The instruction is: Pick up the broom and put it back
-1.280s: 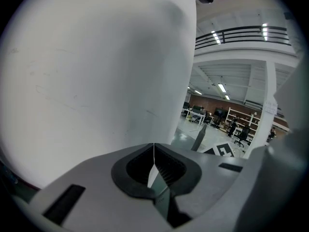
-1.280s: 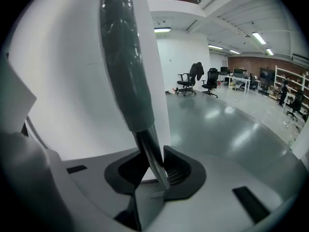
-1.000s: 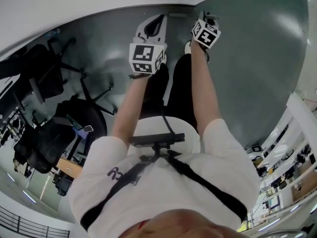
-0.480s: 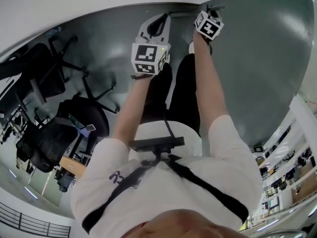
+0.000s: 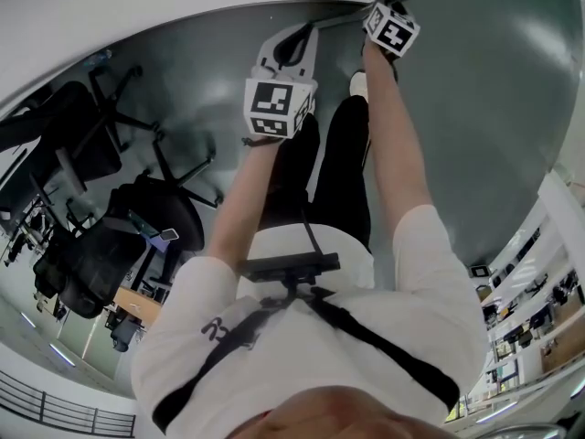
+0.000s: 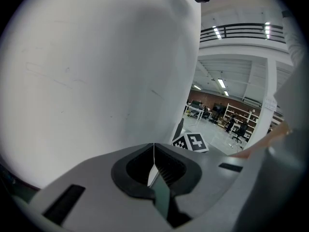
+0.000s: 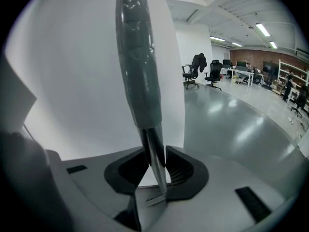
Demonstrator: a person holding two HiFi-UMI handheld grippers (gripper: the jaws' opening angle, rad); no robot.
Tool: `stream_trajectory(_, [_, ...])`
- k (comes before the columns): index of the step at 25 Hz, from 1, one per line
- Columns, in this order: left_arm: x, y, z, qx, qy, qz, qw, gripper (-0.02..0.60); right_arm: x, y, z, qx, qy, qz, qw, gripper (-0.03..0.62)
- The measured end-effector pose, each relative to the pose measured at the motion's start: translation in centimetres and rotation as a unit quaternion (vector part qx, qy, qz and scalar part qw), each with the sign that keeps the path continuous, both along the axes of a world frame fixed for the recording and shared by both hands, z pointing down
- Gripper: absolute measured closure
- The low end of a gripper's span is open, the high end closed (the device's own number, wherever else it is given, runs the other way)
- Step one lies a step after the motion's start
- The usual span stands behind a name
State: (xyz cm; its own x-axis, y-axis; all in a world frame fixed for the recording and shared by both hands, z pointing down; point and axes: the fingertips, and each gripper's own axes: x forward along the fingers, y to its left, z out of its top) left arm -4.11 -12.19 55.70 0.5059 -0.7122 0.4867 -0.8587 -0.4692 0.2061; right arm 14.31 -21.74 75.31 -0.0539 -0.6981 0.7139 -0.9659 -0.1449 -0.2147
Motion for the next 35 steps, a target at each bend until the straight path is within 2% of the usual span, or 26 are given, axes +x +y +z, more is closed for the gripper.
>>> stream_trajectory(8, [0.1, 0.3, 0.4, 0.0, -0.003, 0.003, 1.0, 0.569, 0.0, -0.7, 0.7, -0.002, 0.01, -0.047, 0.999, 0.503])
stream_trajectory(18, [0.8, 1.1, 1.5, -0.009, -0.004, 0.006, 0.9999, 0.569, -0.2, -1.1, 1.1, 0.007, -0.005, -0.073, 0.997, 0.5])
stream_trajectory(19, [0.8, 1.1, 1.5, -0.009, -0.004, 0.007, 0.9999, 0.569, -0.4, -1.1, 1.1, 0.008, -0.009, -0.077, 0.997, 0.492])
stream_trajectory(21, [0.9, 1.1, 1.5, -0.01, -0.005, 0.008, 0.9999, 0.569, -0.8, -1.4, 1.0, 0.01, -0.019, -0.086, 0.996, 0.409])
stream_trajectory(22, [0.9, 1.0, 1.5, -0.01, -0.005, 0.007, 0.9999, 0.569, -1.0, -1.5, 0.9, 0.012, -0.024, -0.091, 0.995, 0.398])
stream_trajectory(29, [1.2, 1.2, 2.1, -0.014, -0.002, 0.008, 0.9999, 0.569, -2.0, -1.3, 1.0, 0.015, -0.036, -0.116, 0.993, 0.342])
stream_trajectory(35, [1.4, 1.7, 2.7, -0.019, -0.001, 0.006, 0.9998, 0.569, -2.2, -0.6, 1.0, 0.02, -0.045, -0.125, 0.991, 0.341])
